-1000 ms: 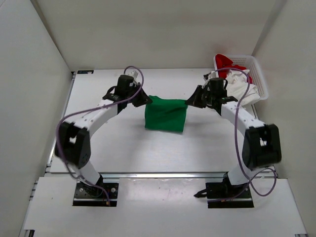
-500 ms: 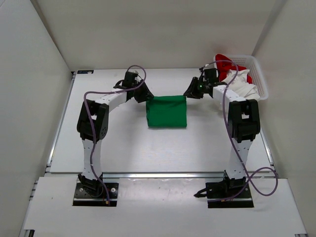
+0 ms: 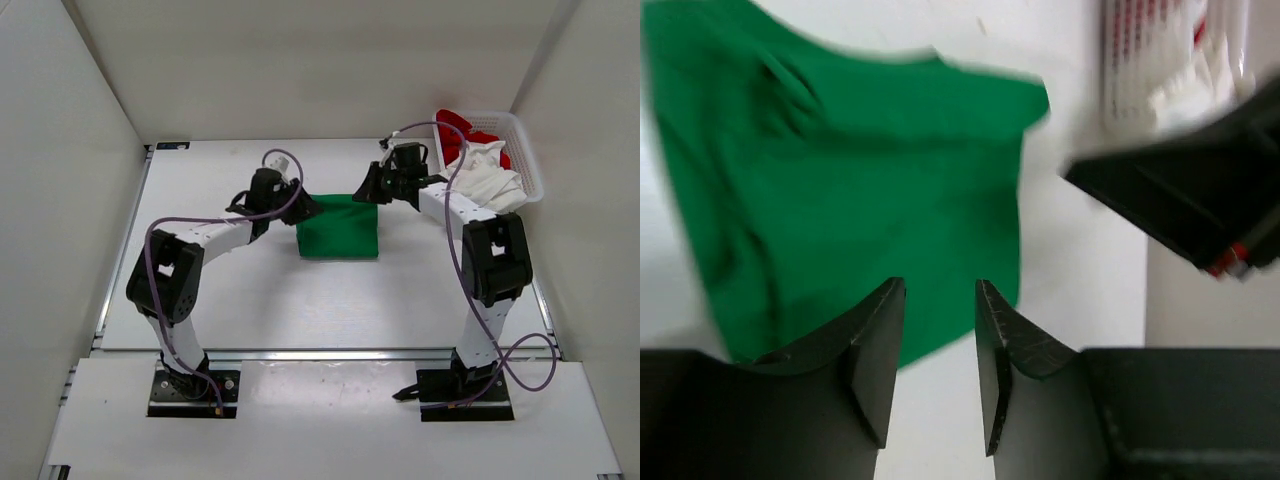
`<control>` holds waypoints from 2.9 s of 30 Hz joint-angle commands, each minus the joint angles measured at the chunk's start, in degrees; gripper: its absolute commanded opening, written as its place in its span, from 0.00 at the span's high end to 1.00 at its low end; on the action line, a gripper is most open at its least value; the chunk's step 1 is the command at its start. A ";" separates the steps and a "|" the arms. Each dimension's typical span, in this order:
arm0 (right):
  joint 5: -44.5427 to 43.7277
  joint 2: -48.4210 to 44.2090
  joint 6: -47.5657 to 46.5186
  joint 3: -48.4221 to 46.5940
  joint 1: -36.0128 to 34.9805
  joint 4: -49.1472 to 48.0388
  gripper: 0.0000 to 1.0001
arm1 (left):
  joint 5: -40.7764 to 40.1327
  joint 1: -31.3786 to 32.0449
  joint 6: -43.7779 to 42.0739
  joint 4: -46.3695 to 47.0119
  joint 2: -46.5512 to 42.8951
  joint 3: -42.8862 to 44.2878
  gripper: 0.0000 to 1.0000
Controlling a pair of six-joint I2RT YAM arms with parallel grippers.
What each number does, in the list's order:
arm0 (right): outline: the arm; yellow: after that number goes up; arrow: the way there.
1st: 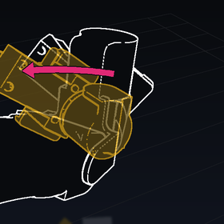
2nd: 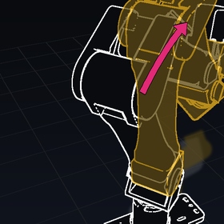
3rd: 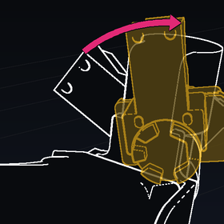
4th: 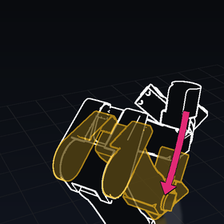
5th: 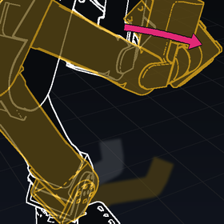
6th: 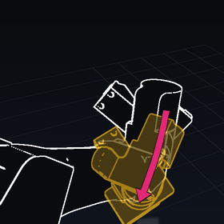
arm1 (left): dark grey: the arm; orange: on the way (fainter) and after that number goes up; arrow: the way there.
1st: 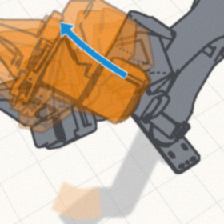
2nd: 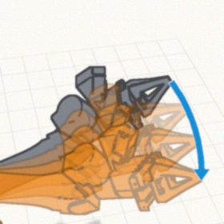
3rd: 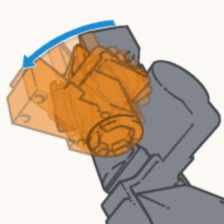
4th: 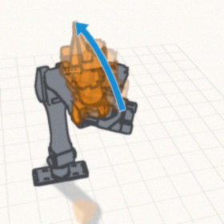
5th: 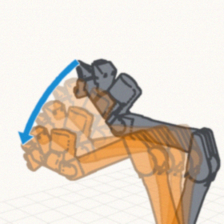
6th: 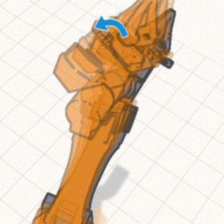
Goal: Fold and stack the t-shirts
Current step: Fold the long partially folded tshirt into a neat square, then put the neatly folded tshirt into the corner of the board with the left arm
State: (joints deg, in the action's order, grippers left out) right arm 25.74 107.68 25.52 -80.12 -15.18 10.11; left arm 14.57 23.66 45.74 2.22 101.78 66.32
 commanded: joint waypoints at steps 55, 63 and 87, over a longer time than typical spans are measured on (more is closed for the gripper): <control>12.06 -36.66 10.26 39.50 1.38 -20.83 0.57 | 4.78 -13.79 -4.51 -6.48 21.27 19.87 1.00; 14.34 -39.04 11.13 44.96 1.21 -23.64 0.57 | -1.55 -34.18 -4.62 -8.47 16.00 16.94 1.00; 9.35 -42.20 7.62 44.54 0.67 -17.67 0.69 | -14.48 -30.70 3.31 8.85 -12.73 -11.56 0.02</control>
State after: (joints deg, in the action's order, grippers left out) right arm 38.48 65.69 35.14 -30.76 -14.37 -7.49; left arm 1.69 -8.91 51.53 10.33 94.70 55.59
